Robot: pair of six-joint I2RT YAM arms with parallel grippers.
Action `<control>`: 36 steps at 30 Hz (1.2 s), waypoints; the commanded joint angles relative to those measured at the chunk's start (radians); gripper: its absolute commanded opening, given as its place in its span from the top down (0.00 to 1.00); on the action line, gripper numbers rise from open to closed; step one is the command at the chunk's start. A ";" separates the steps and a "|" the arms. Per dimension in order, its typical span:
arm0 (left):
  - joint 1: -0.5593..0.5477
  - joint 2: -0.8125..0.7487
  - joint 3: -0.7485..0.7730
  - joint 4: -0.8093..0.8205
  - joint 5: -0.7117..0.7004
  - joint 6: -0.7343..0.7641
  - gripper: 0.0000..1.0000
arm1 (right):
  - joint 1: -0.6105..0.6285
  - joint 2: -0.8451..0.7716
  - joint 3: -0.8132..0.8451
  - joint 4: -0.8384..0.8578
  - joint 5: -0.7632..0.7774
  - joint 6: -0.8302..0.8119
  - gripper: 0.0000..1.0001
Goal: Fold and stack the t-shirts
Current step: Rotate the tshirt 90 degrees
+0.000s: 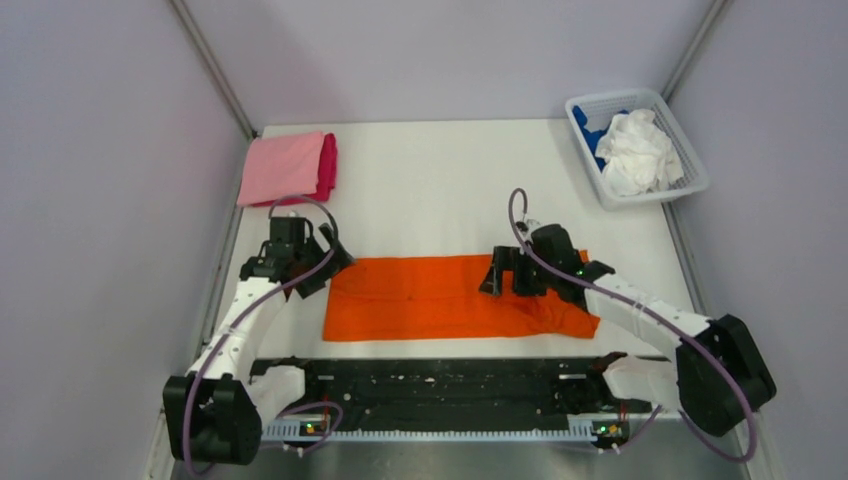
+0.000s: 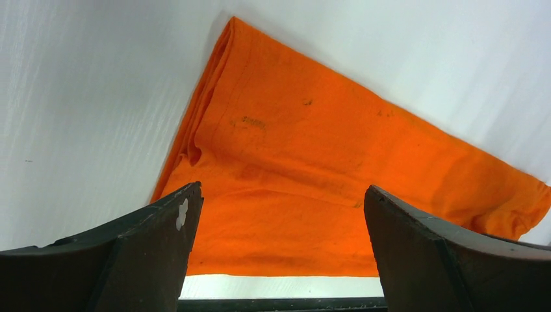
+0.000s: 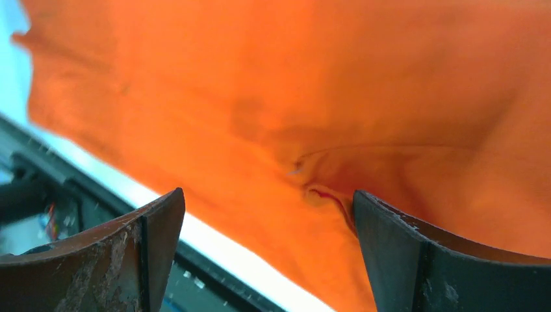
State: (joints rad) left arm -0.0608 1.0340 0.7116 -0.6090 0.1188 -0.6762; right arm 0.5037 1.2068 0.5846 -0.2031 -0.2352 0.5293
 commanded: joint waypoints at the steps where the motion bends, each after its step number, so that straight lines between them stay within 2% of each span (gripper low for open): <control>1: -0.002 0.002 0.030 -0.012 -0.039 0.028 0.01 | 0.114 -0.103 -0.035 -0.105 -0.156 -0.036 0.01; 5: -0.002 0.010 0.046 -0.021 -0.042 0.037 0.01 | 0.335 -0.217 -0.048 -0.208 -0.136 -0.014 0.01; 6: -0.002 0.011 0.047 -0.016 -0.036 0.035 0.01 | 0.354 -0.256 -0.050 -0.212 -0.125 0.000 0.01; 8: -0.002 0.019 0.048 0.001 -0.008 0.029 0.01 | 0.359 -0.328 -0.060 -0.208 -0.090 0.041 0.01; 12: -0.005 0.042 0.060 0.044 0.101 0.032 0.01 | 0.358 -0.432 -0.049 -0.248 0.142 0.103 0.01; 15: -0.026 0.055 0.061 0.087 0.155 0.028 0.01 | 0.339 -0.453 -0.001 -0.268 0.321 0.117 0.01; 17: -0.053 0.071 0.060 0.104 0.168 0.023 0.01 | 0.293 -0.421 0.029 -0.259 0.371 0.101 0.01; 21: -0.124 0.097 0.060 0.109 0.156 0.015 0.01 | 0.179 -0.279 0.031 -0.173 0.314 0.037 0.01; 25: -0.158 0.095 0.046 0.106 0.132 0.007 0.01 | 0.160 -0.177 0.002 -0.049 0.372 -0.046 0.01; 28: -0.160 0.087 0.047 0.086 0.116 0.007 0.01 | 0.159 -0.122 -0.012 -0.028 0.274 -0.056 0.01; 31: -0.162 0.075 0.045 0.078 0.097 0.015 0.01 | 0.158 -0.134 -0.065 -0.037 0.186 -0.024 0.01; 36: -0.162 0.086 0.077 0.055 0.068 0.030 0.01 | 0.162 -0.301 -0.213 -0.056 0.105 0.065 0.01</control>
State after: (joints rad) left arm -0.2188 1.1305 0.7391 -0.5495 0.2195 -0.6586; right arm 0.6689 1.0279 0.4572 -0.2729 -0.0319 0.5297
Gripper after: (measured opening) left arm 0.989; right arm 0.986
